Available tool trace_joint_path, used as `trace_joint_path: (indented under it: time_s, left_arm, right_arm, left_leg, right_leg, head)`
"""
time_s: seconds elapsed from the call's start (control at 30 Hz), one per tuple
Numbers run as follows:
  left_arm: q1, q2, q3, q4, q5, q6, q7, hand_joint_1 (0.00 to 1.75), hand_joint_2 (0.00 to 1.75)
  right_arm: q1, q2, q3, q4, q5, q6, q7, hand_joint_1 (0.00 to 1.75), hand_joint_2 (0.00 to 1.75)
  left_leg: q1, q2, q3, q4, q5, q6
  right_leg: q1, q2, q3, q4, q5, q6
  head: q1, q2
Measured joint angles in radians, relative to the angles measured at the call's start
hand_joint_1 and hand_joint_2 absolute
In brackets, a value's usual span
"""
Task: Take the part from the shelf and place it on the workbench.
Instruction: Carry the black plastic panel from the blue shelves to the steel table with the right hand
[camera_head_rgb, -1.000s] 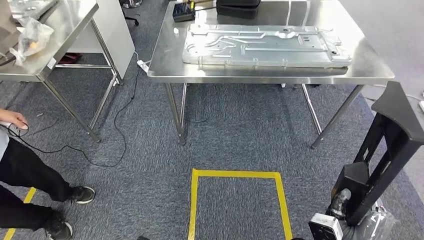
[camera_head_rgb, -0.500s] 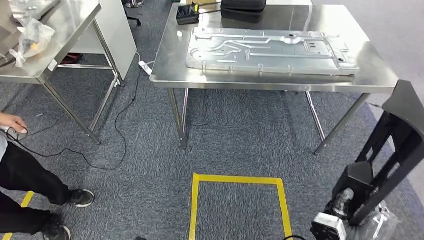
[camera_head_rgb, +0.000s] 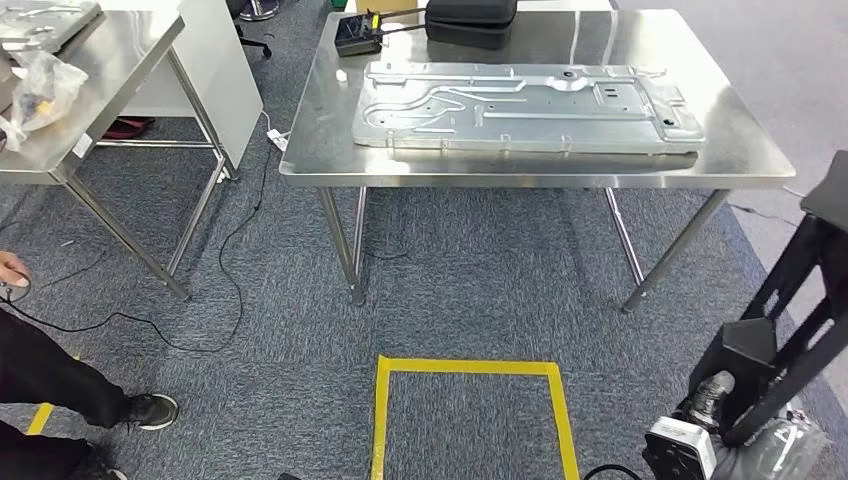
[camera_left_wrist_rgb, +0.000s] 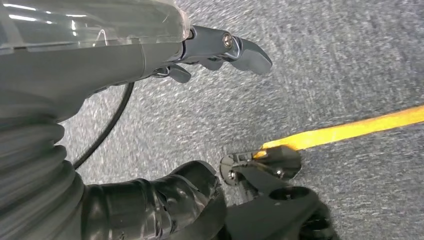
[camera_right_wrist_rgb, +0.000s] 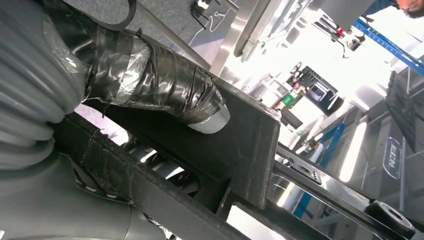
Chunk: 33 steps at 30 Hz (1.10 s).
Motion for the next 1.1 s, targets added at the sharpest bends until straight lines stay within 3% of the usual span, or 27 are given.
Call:
trace_joint_path:
  time_s: [0.1, 0.17, 0.2, 0.27, 0.3, 0.33, 0.37, 0.43, 0.5, 0.6, 0.67, 0.7, 0.77, 0.8, 0.83, 0.87, 0.93, 0.97, 1.0, 1.1]
  left_arm:
    - [-0.002, 0.001, -0.007, 0.0, -0.004, -0.001, 0.0, 0.0, 1.75]
    - [-0.001, 0.001, -0.009, 0.0, -0.005, -0.001, 0.0, 0.0, 1.75]
    - [-0.001, 0.001, -0.011, 0.0, -0.006, -0.002, 0.0, 0.0, 1.75]
    - [-0.002, 0.001, -0.013, 0.0, -0.007, -0.004, 0.0, 0.0, 1.75]
    - [-0.002, 0.001, -0.014, 0.0, -0.008, -0.005, 0.0, 0.0, 1.75]
    - [-0.001, 0.001, -0.014, 0.0, -0.008, -0.005, 0.0, 0.0, 1.75]
    - [0.0, 0.001, -0.015, 0.0, -0.008, -0.005, 0.0, 0.0, 1.75]
    - [0.001, 0.001, -0.015, 0.0, -0.01, -0.005, 0.0, 0.0, 1.75]
    - [0.0, 0.001, -0.015, 0.0, -0.013, -0.004, 0.0, 0.0, 1.75]
    - [-0.004, 0.001, -0.016, 0.0, -0.015, -0.005, -0.001, 0.0, 1.75]
    - [-0.005, 0.001, -0.016, 0.0, -0.015, -0.005, -0.001, 0.0, 1.75]
    - [-0.006, 0.001, -0.016, 0.0, -0.015, -0.005, -0.001, 0.0, 1.75]
    - [-0.006, 0.001, -0.016, 0.0, -0.015, -0.005, -0.001, 0.0, 1.75]
    - [-0.004, 0.001, -0.016, 0.0, -0.015, -0.005, -0.001, 0.0, 1.75]
    - [-0.002, 0.001, -0.016, 0.0, -0.015, -0.005, -0.001, 0.0, 1.75]
    - [0.0, 0.001, -0.016, 0.0, -0.015, -0.005, -0.001, 0.0, 1.75]
    - [0.001, 0.002, -0.016, 0.0, -0.015, -0.005, -0.001, 0.0, 1.75]
    - [0.002, 0.002, -0.016, 0.0, -0.015, -0.005, -0.001, 0.0, 1.75]
    - [0.001, 0.003, -0.016, 0.0, -0.015, -0.005, -0.001, 0.0, 1.75]
    - [-0.004, 0.004, -0.016, 0.0, -0.016, -0.005, -0.001, 0.0, 1.75]
  right_arm:
    - [-0.012, -0.011, -0.011, 0.0, -0.002, 0.0, 0.006, 1.75, 1.75]
    - [-0.022, -0.02, -0.018, 0.0, -0.003, 0.001, 0.011, 1.75, 1.75]
    - [-0.027, -0.027, -0.022, 0.0, -0.003, 0.001, 0.014, 1.75, 1.75]
    - [-0.035, -0.037, -0.028, 0.002, -0.004, 0.003, 0.02, 1.75, 1.75]
    - [-0.037, -0.04, -0.031, 0.004, -0.005, 0.003, 0.022, 1.75, 1.75]
    - [-0.038, -0.043, -0.032, 0.006, -0.006, 0.004, 0.023, 1.75, 1.75]
    - [-0.039, -0.046, -0.034, 0.008, -0.007, 0.004, 0.024, 1.75, 1.75]
    - [-0.043, -0.05, -0.036, 0.011, -0.009, 0.004, 0.027, 1.75, 1.75]
    - [-0.049, -0.052, -0.038, 0.013, -0.01, 0.005, 0.03, 1.75, 1.75]
    - [-0.052, -0.054, -0.04, 0.016, -0.011, 0.006, 0.035, 1.75, 1.75]
    - [-0.055, -0.054, -0.041, 0.017, -0.012, 0.006, 0.035, 1.75, 1.75]
    - [-0.056, -0.055, -0.041, 0.017, -0.012, 0.006, 0.035, 1.75, 1.75]
    - [-0.06, -0.055, -0.042, 0.018, -0.012, 0.008, 0.035, 1.75, 1.75]
    - [-0.06, -0.055, -0.042, 0.019, -0.012, 0.009, 0.035, 1.75, 1.75]
    - [-0.06, -0.055, -0.042, 0.02, -0.012, 0.01, 0.035, 1.75, 1.75]
    - [-0.06, -0.055, -0.042, 0.021, -0.012, 0.012, 0.036, 1.75, 1.75]
    - [-0.061, -0.056, -0.042, 0.023, -0.012, 0.016, 0.037, 1.75, 1.75]
    - [-0.062, -0.056, -0.042, 0.023, -0.012, 0.018, 0.037, 1.75, 1.75]
    - [-0.064, -0.056, -0.042, 0.024, -0.012, 0.02, 0.037, 1.75, 1.75]
    - [-0.067, -0.058, -0.042, 0.025, -0.013, 0.021, 0.038, 1.75, 1.75]
  left_leg:
    - [-0.001, 0.0, 0.013, -0.021, -0.005, 0.009]
    - [0.005, 0.0, 0.031, -0.042, -0.001, 0.018]
    - [0.007, 0.001, 0.039, -0.049, -0.002, 0.022]
    - [0.007, 0.001, 0.047, -0.052, -0.01, 0.028]
    - [0.008, 0.0, 0.052, -0.051, -0.016, 0.028]
    - [0.008, 0.0, 0.06, -0.051, -0.022, 0.027]
    - [0.009, -0.001, 0.07, -0.05, -0.03, 0.024]
    - [0.01, -0.003, 0.089, -0.047, -0.048, 0.014]
    - [0.008, -0.004, 0.096, -0.041, -0.065, 0.001]
    - [0.006, -0.002, 0.103, -0.043, -0.079, -0.015]
    - [0.007, -0.001, 0.096, -0.008, -0.101, -0.024]
    - [0.009, -0.001, 0.073, 0.04, -0.121, -0.028]
    - [0.01, -0.001, -0.014, 0.183, -0.167, -0.032]
    - [0.01, -0.001, -0.057, 0.241, -0.175, -0.032]
    - [0.011, -0.001, -0.085, 0.266, -0.161, -0.031]
    - [0.01, -0.001, -0.094, 0.25, -0.127, -0.027]
    - [0.006, -0.003, -0.066, 0.131, -0.027, -0.012]
    - [0.002, -0.003, -0.046, 0.075, 0.007, -0.003]
    - [-0.002, -0.003, -0.03, 0.033, 0.021, 0.005]
    - [-0.006, -0.003, -0.009, -0.007, 0.009, 0.017]
  right_leg:
    - [-0.003, -0.002, 0.007, -0.004, -0.008, 0.017]
    - [-0.003, -0.004, -0.004, 0.031, -0.029, 0.029]
    - [-0.005, -0.005, -0.027, 0.078, -0.051, 0.033]
    - [-0.009, -0.004, -0.105, 0.204, -0.096, 0.042]
    - [-0.011, -0.005, -0.137, 0.247, -0.1, 0.047]
    - [-0.014, -0.005, -0.153, 0.257, -0.084, 0.05]
    - [-0.018, -0.006, -0.149, 0.228, -0.047, 0.053]
    - [-0.023, -0.008, -0.104, 0.105, 0.036, 0.056]
    - [-0.02, -0.008, -0.068, 0.023, 0.062, 0.046]
    - [-0.016, -0.005, -0.057, 0.012, 0.044, 0.021]
    - [-0.02, -0.004, -0.043, 0.006, 0.036, 0.006]
    - [-0.02, -0.005, -0.035, 0.004, 0.031, 0.0]
    - [-0.017, -0.006, -0.022, 0.003, 0.02, -0.008]
    - [-0.015, -0.006, -0.015, 0.003, 0.013, -0.01]
    - [-0.013, -0.004, -0.007, 0.003, 0.006, -0.011]
    - [-0.011, -0.002, 0.004, 0.003, -0.002, -0.011]
    - [-0.008, 0.001, 0.029, 0.002, -0.02, -0.009]
    - [-0.006, 0.001, 0.036, 0.001, -0.028, -0.005]
    - [-0.006, 0.002, 0.04, 0.0, -0.034, 0.0]
    - [-0.009, 0.0, 0.048, -0.014, -0.042, 0.018]
  head:
    - [0.0, 0.0]
    - [0.002, 0.0]
    - [0.003, 0.0]
    - [0.005, 0.0]
    - [0.005, 0.0]
    - [0.005, 0.0]
    - [0.005, 0.0]
    - [0.005, 0.0]
    - [0.006, 0.0]
    - [0.004, 0.0]
    - [0.002, 0.0]
    - [0.001, 0.0]
    - [-0.001, 0.0]
    - [-0.001, 0.0]
    - [-0.001, 0.0]
    - [-0.001, 0.0]
    - [-0.001, 0.0]
    - [0.0, 0.0]
    - [0.001, 0.0]
    - [0.0, 0.0]
